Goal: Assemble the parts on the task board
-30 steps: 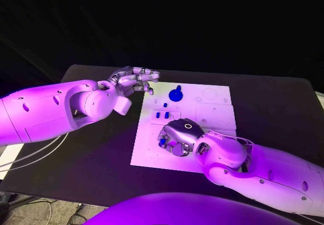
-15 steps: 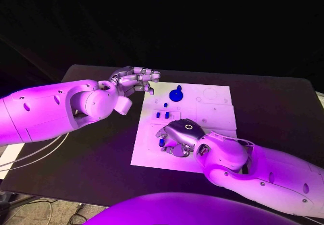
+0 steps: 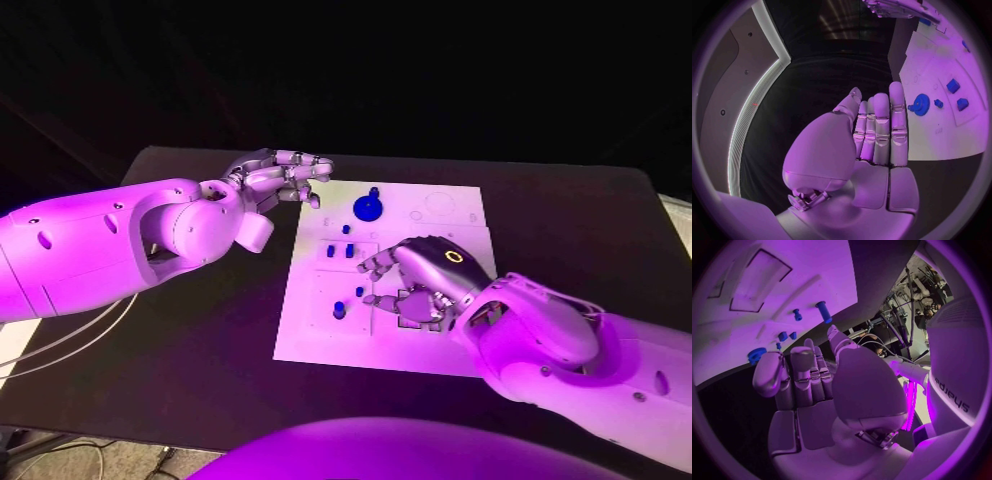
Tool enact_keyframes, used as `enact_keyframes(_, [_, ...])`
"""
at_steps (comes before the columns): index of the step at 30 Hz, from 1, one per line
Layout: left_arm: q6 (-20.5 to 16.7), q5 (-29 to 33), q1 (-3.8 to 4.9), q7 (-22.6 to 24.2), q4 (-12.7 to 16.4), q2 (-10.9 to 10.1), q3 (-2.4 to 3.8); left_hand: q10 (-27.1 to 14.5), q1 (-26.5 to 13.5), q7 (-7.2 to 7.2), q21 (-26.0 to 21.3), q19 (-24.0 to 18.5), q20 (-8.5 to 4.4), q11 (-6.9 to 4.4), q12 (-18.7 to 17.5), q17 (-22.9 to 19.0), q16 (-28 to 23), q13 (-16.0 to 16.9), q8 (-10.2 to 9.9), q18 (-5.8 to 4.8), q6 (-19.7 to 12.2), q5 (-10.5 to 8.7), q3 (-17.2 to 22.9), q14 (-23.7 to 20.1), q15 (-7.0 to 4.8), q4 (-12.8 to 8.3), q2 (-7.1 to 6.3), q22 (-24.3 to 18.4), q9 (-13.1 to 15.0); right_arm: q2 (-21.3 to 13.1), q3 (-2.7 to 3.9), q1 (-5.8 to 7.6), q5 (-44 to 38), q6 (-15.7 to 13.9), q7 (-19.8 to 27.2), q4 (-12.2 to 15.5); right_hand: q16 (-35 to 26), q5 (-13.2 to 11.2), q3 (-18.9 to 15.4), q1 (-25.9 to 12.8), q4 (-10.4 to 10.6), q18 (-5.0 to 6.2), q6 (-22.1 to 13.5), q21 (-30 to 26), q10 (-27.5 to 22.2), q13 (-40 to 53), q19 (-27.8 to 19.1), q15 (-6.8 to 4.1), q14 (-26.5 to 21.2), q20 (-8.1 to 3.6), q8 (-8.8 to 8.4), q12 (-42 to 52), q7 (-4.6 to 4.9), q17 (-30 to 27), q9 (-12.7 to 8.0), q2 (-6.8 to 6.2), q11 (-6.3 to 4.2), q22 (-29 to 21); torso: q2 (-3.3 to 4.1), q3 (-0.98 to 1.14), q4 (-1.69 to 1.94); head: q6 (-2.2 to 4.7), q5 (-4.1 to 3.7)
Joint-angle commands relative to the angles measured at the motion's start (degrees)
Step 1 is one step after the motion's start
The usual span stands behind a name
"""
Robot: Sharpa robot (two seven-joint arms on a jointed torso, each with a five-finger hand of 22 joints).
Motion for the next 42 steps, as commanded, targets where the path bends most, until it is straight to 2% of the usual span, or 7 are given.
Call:
enact_keyframes(1, [0.89,-0.13,-0.01,0.56,-0.07,0.06,0.01,-0.34,0.32,0.05,-0.3,0.38,0.16,-0.05,-0.2,-0.06,-0.24,-0.06,0.18,0.64,-0.4,-0.11,0.0,0.0,-0.09,-0.33,0.46,-0.06,-0.08,-3.33,0.32,1.4,15.19,-3.26,2.82,1.61,1.23,1.19,-0.36,-0.33,0.58,0.32,0.6,1.0,3.88,0.79,0.91,-0.3,0.73,0.09,0.43,1.96,0.51,1.62,0.09,0.72,-0.32,1.21,-0.2,-0.07,-0.37,0.56,-0.93])
enact_keyframes(8, [0.98,-0.13,-0.02,0.67,-0.05,0.06,-0.01,-0.34,0.32,0.05,-0.3,0.38,0.16,-0.05,-0.2,-0.06,-0.24,-0.06,0.18,0.64,-0.4,-0.11,0.0,0.0,-0.09,-0.33,0.46,-0.06,-0.08,-12.45,0.53,2.75,21.35,1.0,-3.63,4.07,9.59,8.22,-1.97,-0.81,1.77,-1.73,4.94,8.21,12.87,6.26,6.07,-2.75,3.24,-1.94,2.66,9.0,-2.16,12.37,0.82,0.51,-3.4,10.93,-0.4,-0.27,-1.1,1.7,-2.81])
enact_keyframes(14, [1.03,-0.13,-0.06,0.77,-0.18,0.17,-0.02,-0.34,0.32,0.05,-0.3,0.38,0.16,-0.05,-0.2,-0.06,-0.24,-0.06,0.18,0.64,-0.4,-0.11,0.0,0.0,-0.09,-0.33,0.46,-0.06,-0.08,-17.12,0.31,1.66,19.32,1.77,-9.8,5.5,13.37,7.69,-4.63,-1.92,3.52,-2.62,5.77,11.23,13.09,15.44,7.9,-3.4,3.55,-2.67,3.01,16.82,-3.15,16.75,1.14,0.56,-4.14,15.08,-0.66,-0.27,-1.69,2.47,-4.95])
enact_keyframes(21, [1.14,-0.13,-0.29,0.85,-0.4,0.5,-0.02,-0.35,0.29,0.06,-0.36,0.39,0.16,-0.03,-0.21,-0.1,-0.27,-0.1,0.2,0.63,-0.43,-0.12,0.01,-0.02,-0.08,-0.29,0.56,-0.1,-0.1,-19.41,-0.02,0.63,16.29,1.94,-16.8,6.02,14.84,12.45,-7.16,-4.26,6.49,-2.75,5.47,11.81,10.5,23.16,8.07,-3.27,3.39,-2.55,3.0,21.99,-2.96,18.31,1.41,0.56,-4.07,15.88,-0.92,-0.28,-2.25,2.91,-6.56])
enact_keyframes(24, [1.22,-0.13,-0.37,0.91,-0.48,0.63,-0.02,-0.36,0.15,0.09,-0.4,0.4,0.17,0.0,-0.21,-0.12,-0.29,-0.12,0.21,0.62,-0.44,-0.12,-0.06,-0.03,-0.06,-0.2,0.58,-0.14,-0.11,-19.48,-0.1,0.4,14.75,2.39,-19.13,6.14,15.12,15.69,-9.75,-6.98,8.19,-2.75,5.65,11.86,10.23,27.12,8.04,-3.29,3.31,-2.54,3.3,24.82,-3.12,18.56,1.71,-0.12,-4.12,15.96,-0.96,-0.25,-2.32,2.89,-6.89])
enact_keyframes(32, [1.37,-0.1,-0.51,0.94,-0.62,0.79,-0.02,-0.36,0.15,0.09,-0.4,0.4,0.17,0.0,-0.21,-0.12,-0.29,-0.12,0.21,0.62,-0.44,-0.12,-0.06,-0.03,-0.06,-0.2,0.58,-0.14,-0.11,-17.78,-0.2,-0.01,11.41,3.22,-22.19,5.64,17.94,14.91,-14.83,-7.58,8.2,-3.05,5.6,12.78,12.92,47.38,8.68,-3.53,3.77,-2.8,4.3,41.74,-3.53,22.67,3.15,1.27,-4.3,17.39,-0.87,-0.22,-2.21,2.85,-6.97])
enact_keyframes(42, [1.47,-0.02,-0.55,0.91,-0.63,0.83,-0.02,-0.37,0.06,0.1,-0.43,0.4,0.18,0.01,-0.21,-0.14,-0.31,-0.14,0.21,0.62,-0.46,-0.12,-0.1,-0.04,-0.05,-0.14,0.6,-0.16,-0.12,-14.97,-0.25,-0.32,9.89,6.58,-22.87,4.6,20.81,14.15,-17.35,-6.76,8.2,-3.07,5.13,12.86,13.4,54.15,8.69,-3.39,4.32,-2.66,4.72,46.82,-3.4,27.32,4.05,2.44,-4.29,17.54,-0.85,-0.26,-2.3,2.28,-6.47])
